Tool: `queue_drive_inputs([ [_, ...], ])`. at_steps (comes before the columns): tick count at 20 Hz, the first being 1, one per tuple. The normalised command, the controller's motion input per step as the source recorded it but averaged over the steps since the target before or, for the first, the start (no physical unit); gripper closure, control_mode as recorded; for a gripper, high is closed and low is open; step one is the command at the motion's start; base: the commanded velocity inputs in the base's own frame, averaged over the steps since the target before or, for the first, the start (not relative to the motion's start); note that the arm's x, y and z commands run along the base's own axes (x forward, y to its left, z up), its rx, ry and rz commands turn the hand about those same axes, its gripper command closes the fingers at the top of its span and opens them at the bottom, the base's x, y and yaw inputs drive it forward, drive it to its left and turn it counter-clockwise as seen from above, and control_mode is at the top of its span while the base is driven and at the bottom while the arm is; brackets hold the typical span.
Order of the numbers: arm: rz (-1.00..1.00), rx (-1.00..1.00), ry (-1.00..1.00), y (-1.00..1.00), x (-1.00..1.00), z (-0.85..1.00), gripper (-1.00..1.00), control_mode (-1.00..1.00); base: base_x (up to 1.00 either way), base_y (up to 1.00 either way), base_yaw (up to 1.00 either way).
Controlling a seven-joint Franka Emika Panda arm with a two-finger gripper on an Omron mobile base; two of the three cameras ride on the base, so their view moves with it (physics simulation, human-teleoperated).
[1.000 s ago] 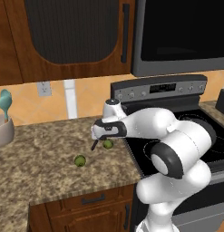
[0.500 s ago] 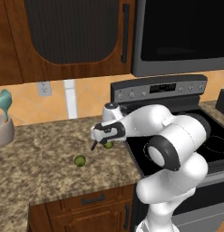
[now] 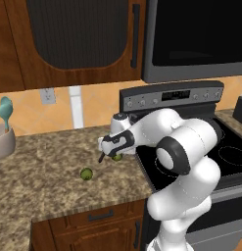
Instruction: Put the lime and lime in the pot. Retrieve the spatula and lightly stir the vegetables in the pot.
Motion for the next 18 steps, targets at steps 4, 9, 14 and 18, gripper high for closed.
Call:
queue_drive_inputs([
  [4,-0.06,0.0,0.0,0.0,0.07,-0.14,-1.0,-1.0,0.0,0.0,0.0],
  [9,-0.02,0.0,0.0,0.0,0.02,0.0,1.0,-1.0,0.0,0.0,0.0],
  [14,0.0,0.0,0.0,0.0,0.0,0.0,1.0,-1.0,0.0,0.0,0.0],
  [18,0.0,0.0,0.0,0.0,0.0,0.0,1.0,-1.0,0.0,0.0,0.0],
])
